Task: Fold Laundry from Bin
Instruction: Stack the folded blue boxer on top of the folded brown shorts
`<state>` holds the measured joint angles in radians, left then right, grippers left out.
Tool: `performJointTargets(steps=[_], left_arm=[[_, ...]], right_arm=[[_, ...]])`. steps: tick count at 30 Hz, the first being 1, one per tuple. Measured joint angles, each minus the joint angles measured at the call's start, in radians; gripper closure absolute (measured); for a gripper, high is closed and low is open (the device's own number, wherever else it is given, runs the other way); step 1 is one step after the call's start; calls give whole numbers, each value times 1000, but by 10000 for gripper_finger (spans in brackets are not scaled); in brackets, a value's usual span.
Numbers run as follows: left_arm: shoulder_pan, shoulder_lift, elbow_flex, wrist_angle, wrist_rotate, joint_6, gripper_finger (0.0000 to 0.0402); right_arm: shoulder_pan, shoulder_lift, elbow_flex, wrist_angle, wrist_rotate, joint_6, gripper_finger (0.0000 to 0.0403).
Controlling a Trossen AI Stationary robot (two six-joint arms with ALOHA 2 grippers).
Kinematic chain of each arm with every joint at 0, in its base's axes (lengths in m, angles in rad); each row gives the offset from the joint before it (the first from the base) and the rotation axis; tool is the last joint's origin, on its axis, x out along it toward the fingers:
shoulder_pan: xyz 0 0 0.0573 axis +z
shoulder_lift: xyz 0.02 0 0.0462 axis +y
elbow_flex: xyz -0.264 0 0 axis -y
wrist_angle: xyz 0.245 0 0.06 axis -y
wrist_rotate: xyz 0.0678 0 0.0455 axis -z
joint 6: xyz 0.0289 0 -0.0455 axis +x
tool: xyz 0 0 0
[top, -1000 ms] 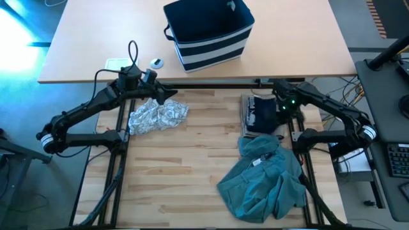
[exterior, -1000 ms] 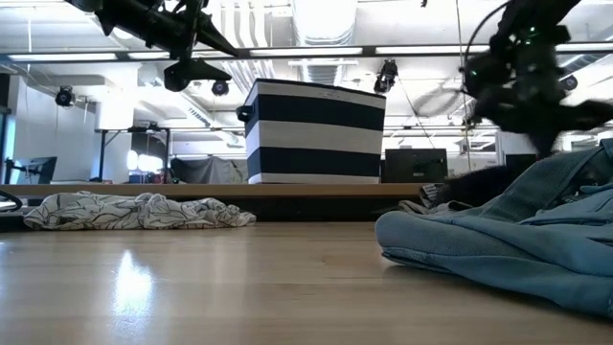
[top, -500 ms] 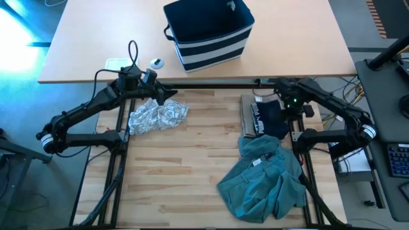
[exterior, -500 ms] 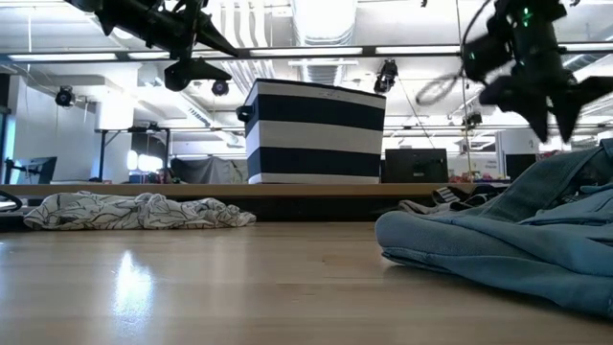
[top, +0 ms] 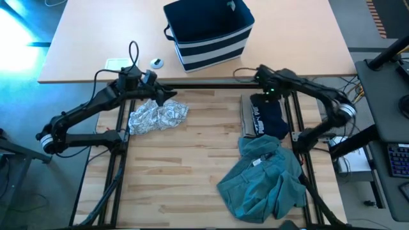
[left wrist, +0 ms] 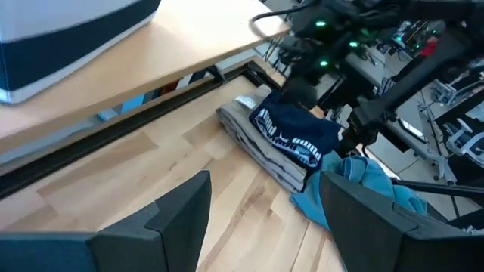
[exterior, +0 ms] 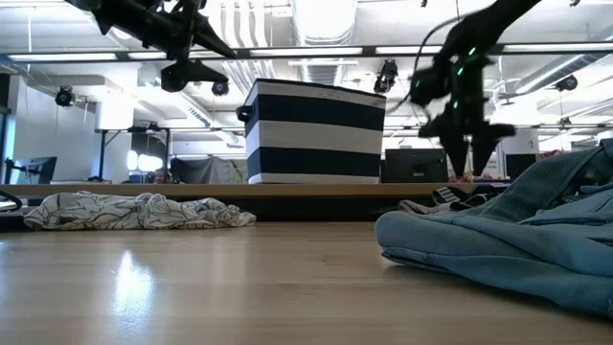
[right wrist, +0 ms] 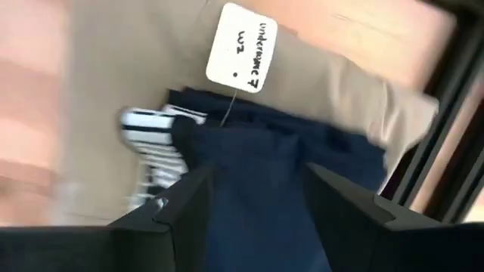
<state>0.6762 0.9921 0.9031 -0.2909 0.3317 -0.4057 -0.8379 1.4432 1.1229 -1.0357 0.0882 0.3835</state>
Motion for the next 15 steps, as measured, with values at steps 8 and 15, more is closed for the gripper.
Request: performJointTargets(steps=[8, 15], left_arm=[[0, -40, 0, -72, 0, 2, 171], [0, -76, 0, -94, 0, -23, 171]], right_arm=[[16, 253, 179, -109, 92, -566, 197], [13, 433, 312, -263, 119, -899, 199]])
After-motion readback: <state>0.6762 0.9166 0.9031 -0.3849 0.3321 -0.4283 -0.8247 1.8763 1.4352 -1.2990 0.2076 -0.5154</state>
